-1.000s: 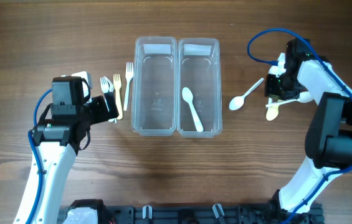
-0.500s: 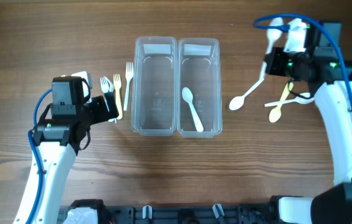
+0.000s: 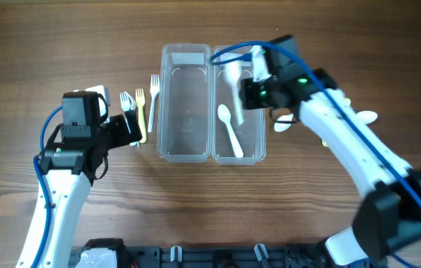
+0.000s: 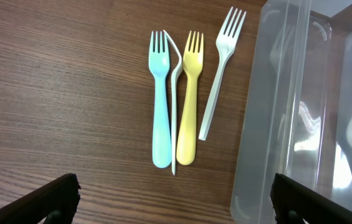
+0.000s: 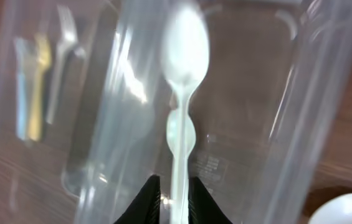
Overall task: Pack container
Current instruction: 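Place the white spoon into the right tray and open the gripper, then grasp a white spoon lying across the yellow spoon with the right gripper, then drop the white spoon into the right tray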
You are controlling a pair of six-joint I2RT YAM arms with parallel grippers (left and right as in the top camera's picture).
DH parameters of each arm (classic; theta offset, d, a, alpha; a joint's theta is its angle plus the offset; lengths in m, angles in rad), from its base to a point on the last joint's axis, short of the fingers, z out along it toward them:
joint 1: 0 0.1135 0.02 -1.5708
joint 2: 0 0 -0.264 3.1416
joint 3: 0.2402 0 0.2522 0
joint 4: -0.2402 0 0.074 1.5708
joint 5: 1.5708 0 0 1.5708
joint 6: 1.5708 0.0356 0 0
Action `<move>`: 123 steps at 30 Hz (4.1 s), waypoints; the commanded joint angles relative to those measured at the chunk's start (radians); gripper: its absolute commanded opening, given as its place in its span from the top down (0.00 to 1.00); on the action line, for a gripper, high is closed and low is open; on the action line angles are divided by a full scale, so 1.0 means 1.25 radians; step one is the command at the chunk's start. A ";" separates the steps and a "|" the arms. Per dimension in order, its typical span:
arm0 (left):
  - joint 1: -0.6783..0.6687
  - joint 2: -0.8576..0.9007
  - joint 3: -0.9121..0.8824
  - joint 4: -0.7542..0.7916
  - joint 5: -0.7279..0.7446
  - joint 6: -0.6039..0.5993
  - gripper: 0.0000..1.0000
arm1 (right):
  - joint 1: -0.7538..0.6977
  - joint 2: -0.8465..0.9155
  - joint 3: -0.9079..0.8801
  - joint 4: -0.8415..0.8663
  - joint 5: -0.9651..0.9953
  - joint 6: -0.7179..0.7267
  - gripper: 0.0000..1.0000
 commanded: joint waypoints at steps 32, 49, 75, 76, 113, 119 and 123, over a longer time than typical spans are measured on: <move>-0.005 0.004 0.016 0.002 -0.008 -0.008 0.00 | -0.525 0.000 -0.056 -0.142 0.082 0.198 0.44; -0.005 0.004 0.016 0.002 -0.008 -0.008 0.00 | -0.534 0.188 -0.056 -0.122 0.085 0.235 0.50; -0.005 0.004 0.016 0.002 -0.008 -0.008 0.00 | -0.570 0.244 -0.070 -0.107 0.122 0.249 0.81; -0.005 0.004 0.016 0.002 -0.008 -0.008 0.00 | -0.570 0.244 -0.070 -0.109 0.122 0.245 0.83; -0.005 0.004 0.016 0.002 -0.008 -0.008 0.00 | 0.000 0.052 -0.028 0.019 0.051 -0.044 0.96; -0.005 0.004 0.016 0.002 -0.008 -0.008 0.00 | 0.029 0.063 -0.021 0.009 0.031 -0.103 0.74; -0.005 0.004 0.016 0.002 -0.008 -0.008 0.00 | 0.027 -0.094 0.001 -0.031 0.050 -0.111 0.48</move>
